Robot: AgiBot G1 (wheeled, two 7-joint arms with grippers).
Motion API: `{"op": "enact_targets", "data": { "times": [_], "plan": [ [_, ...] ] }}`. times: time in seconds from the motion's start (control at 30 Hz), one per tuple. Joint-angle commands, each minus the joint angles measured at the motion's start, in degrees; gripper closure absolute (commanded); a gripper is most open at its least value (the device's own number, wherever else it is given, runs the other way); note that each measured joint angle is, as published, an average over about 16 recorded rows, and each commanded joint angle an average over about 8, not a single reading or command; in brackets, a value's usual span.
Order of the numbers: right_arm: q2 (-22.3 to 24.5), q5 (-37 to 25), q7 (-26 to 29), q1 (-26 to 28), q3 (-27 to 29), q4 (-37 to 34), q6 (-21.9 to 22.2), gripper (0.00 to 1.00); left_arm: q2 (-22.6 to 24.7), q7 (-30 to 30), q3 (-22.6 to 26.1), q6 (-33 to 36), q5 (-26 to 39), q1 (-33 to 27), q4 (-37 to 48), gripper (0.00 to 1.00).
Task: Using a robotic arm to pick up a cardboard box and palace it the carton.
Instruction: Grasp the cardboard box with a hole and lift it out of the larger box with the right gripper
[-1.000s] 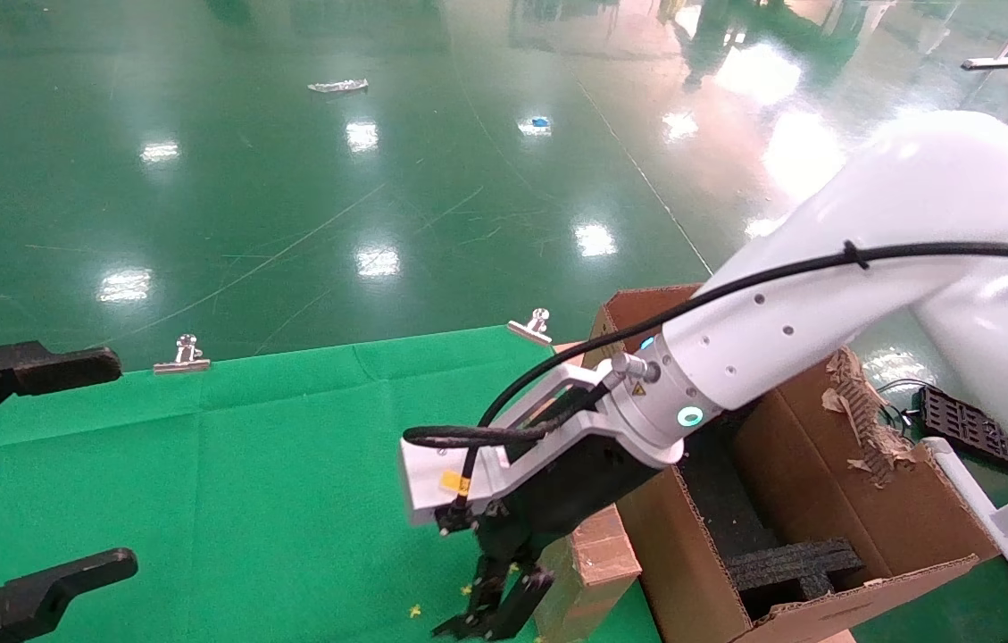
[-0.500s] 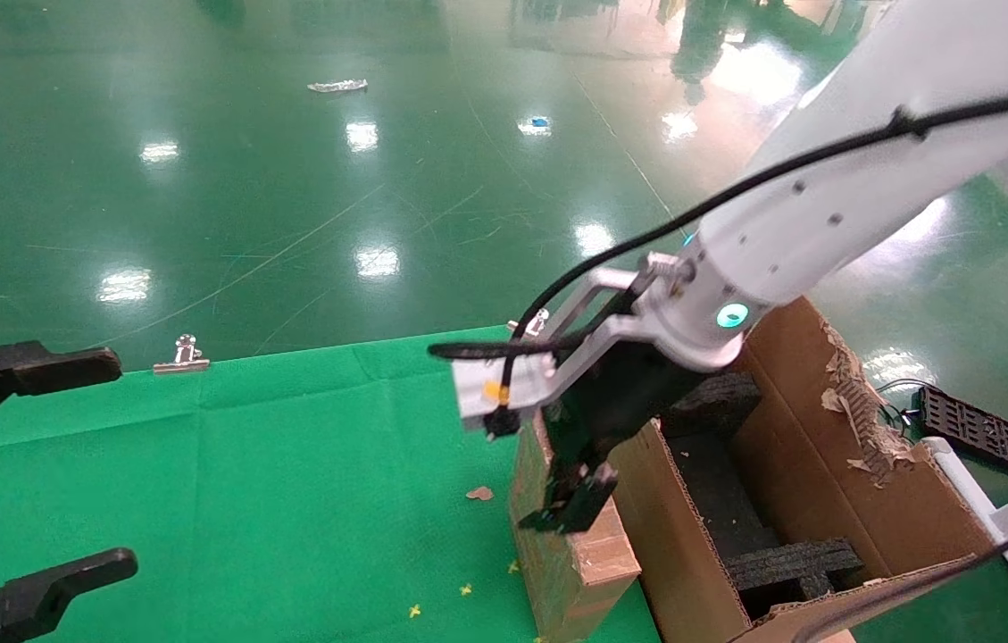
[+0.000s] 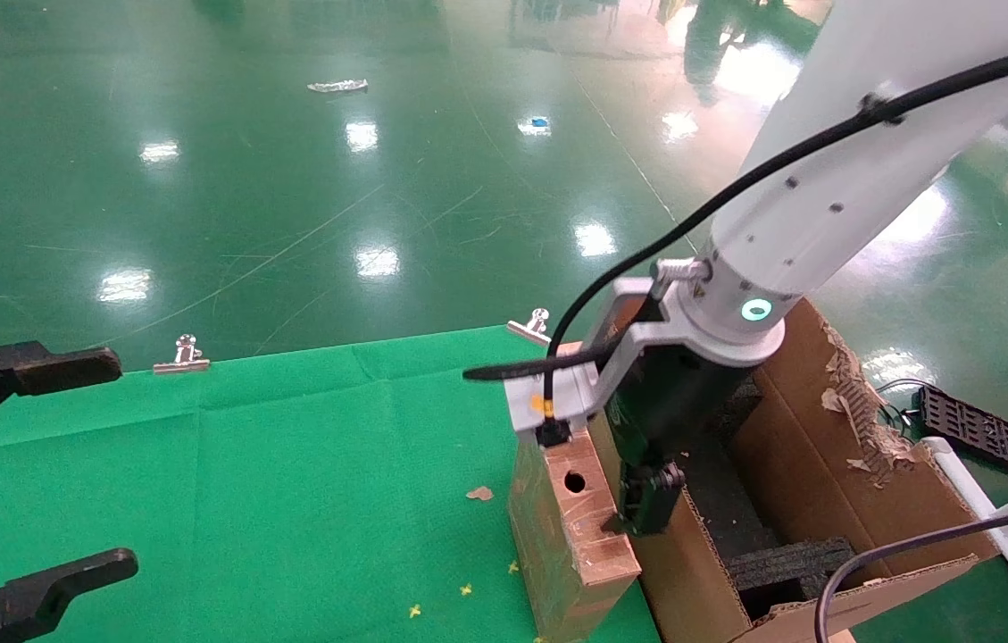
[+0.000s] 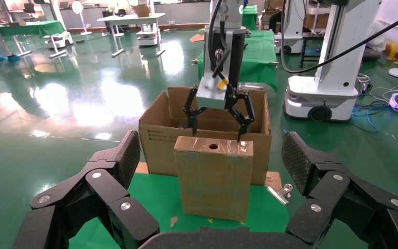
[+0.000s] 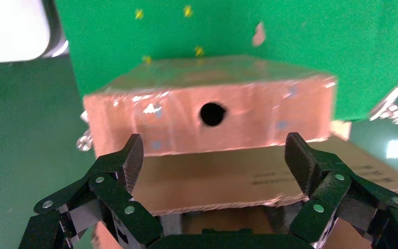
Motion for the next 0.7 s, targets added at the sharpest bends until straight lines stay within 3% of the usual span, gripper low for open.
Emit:
{"op": "enact_targets", "data": {
  "times": [0.03,0.43,0.7],
  "plan": [
    [-0.69,0.45,0.63,0.82,-2.36,-0.01,0.18,0.0,0.0,0.0,0.01,0.0,-0.01,0.0,0.0,0.0],
    [-3.8,1.11,7.3,3.98,-8.73,-0.2,2.04,0.0,-0.02,0.03,0.06,-0.02,-0.04,-0.01,0.0,0.0],
    [-1.42,2.92,23.83,4.49,-8.68,-2.63,5.49,0.0,-0.04,0.04,0.09,-0.04,-0.06,-0.02,0.0,0.0]
  ]
}}
